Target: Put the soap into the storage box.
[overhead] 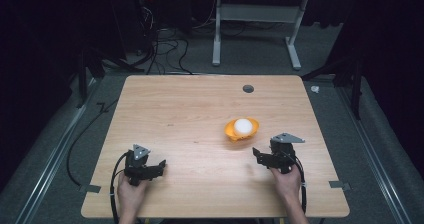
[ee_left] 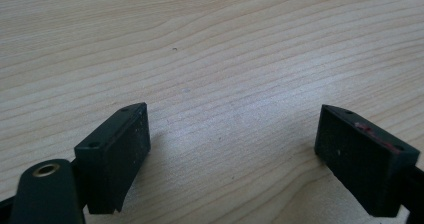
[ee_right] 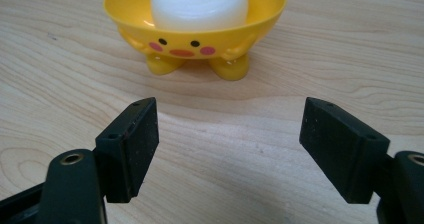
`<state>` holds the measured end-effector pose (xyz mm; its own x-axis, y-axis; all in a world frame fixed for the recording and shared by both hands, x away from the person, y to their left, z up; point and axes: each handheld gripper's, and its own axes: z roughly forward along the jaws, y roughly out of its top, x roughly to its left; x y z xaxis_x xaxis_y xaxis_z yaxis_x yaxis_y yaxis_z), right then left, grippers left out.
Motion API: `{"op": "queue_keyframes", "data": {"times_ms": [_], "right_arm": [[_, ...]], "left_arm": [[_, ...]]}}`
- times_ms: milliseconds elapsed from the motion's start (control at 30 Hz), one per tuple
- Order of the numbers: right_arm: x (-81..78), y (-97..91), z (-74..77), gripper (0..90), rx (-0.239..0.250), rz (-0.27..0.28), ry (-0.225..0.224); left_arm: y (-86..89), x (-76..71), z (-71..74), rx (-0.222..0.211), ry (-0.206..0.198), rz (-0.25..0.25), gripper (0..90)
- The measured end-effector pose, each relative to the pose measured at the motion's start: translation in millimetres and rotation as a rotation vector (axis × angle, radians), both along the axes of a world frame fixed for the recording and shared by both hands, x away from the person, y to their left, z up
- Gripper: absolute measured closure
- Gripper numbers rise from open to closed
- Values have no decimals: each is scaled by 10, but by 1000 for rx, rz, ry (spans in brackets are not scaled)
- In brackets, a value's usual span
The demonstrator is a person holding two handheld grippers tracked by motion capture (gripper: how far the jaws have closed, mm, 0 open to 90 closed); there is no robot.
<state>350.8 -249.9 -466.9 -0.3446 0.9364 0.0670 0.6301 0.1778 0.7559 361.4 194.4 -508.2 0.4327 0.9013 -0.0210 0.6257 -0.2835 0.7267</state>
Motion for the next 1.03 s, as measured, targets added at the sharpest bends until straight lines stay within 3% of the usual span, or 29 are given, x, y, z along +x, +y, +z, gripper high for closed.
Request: {"op": "queue_keyframes", "data": {"times_ms": [600,733,800,1033], "right_arm": [[-4,139,-199,247,-45,25,26],[10,167,-307,246,-71,27,49],[-2,190,-360,240,-100,26,31],[2,193,-361,238,-99,25,31]], "left_arm": [[1,0,0,0,0,-1,149],[0,0,-1,-1,-1,-1,149],[0,-1,-1,-2,-1,-1,150],[0,-1,-1,-2,-2,-1,150]]}}
